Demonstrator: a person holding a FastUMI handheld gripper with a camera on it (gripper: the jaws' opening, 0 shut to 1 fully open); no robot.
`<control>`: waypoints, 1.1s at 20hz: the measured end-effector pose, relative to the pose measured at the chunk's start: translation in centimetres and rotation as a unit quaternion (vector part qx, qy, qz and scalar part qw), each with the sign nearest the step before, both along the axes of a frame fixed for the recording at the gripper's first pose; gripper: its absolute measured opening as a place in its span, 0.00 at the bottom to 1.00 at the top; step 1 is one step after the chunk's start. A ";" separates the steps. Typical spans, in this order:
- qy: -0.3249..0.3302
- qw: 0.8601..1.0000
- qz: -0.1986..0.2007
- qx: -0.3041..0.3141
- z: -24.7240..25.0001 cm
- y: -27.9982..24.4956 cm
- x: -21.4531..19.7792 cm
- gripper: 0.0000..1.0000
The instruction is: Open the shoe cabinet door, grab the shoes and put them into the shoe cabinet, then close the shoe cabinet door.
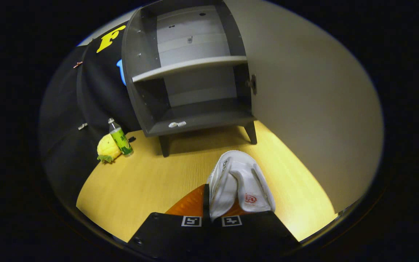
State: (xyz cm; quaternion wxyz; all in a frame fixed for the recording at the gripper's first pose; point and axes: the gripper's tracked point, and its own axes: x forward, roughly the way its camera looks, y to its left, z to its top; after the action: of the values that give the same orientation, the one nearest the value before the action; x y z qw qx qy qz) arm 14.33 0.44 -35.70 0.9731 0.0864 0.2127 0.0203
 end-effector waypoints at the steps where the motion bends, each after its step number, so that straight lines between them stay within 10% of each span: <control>1: -0.003 1.000 -0.002 0.006 1.6 0.1 -0.3 0.05; 13: -0.073 0.997 0.020 -0.017 18.8 2.3 -1.7 0.05; 22: -0.113 0.993 0.028 -0.020 28.0 5.0 4.4 0.05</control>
State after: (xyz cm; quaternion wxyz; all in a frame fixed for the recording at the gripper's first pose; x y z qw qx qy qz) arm 18.75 5.41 -7.71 0.9915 0.0583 0.1036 0.0525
